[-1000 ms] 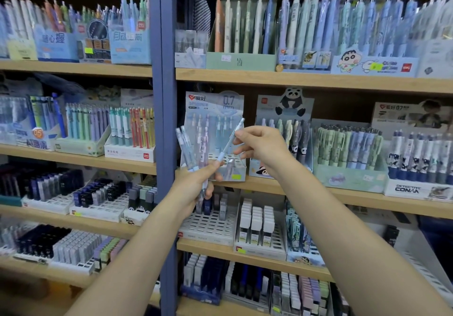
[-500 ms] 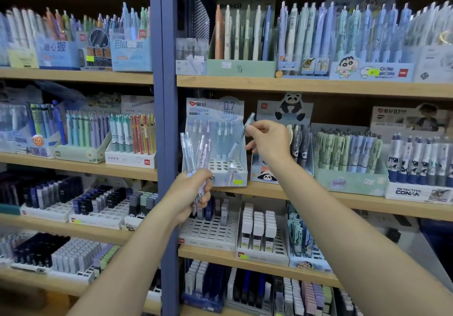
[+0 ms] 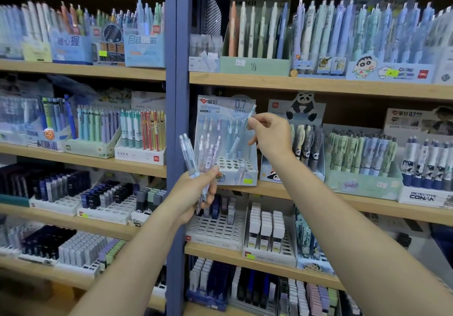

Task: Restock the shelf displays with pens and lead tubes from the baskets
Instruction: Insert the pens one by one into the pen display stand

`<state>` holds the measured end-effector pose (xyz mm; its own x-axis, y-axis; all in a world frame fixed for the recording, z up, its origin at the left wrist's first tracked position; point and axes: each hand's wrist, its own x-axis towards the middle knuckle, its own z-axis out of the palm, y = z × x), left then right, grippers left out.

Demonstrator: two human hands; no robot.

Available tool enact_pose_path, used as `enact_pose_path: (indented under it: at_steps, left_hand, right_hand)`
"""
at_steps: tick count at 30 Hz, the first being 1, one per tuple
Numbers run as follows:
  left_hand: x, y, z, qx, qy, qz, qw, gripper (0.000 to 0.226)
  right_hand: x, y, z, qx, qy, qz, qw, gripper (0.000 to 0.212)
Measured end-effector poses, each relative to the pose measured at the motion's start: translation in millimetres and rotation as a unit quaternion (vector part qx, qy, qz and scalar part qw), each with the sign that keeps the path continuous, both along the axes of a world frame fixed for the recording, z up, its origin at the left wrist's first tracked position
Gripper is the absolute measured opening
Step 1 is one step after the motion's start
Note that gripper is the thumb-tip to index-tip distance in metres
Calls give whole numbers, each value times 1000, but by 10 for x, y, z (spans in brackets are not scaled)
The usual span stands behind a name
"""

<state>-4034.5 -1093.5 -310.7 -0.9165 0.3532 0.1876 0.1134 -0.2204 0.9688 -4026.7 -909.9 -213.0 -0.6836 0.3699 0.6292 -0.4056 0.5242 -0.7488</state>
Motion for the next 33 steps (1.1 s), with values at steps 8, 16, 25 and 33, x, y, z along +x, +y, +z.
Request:
enact_pose_path:
  at_steps: [8, 16, 25, 33]
  left_hand:
    - [2, 3, 23, 8, -9, 1, 1000, 18]
    - [-11, -19, 45, -8, 12, -1, 1000, 26]
    - [7, 24, 68, 47, -8, -35, 998, 11]
    - [119, 163, 66, 27, -5, -78, 997, 21]
  right_hand:
    - [-149, -87, -132, 70, -72, 3, 995, 10]
    - [-195, -144, -37, 128, -111, -14, 985, 26]
    - [108, -188, -59, 53, -96, 84, 990, 22]
    - [248, -84, -145, -8, -165, 207, 964, 27]
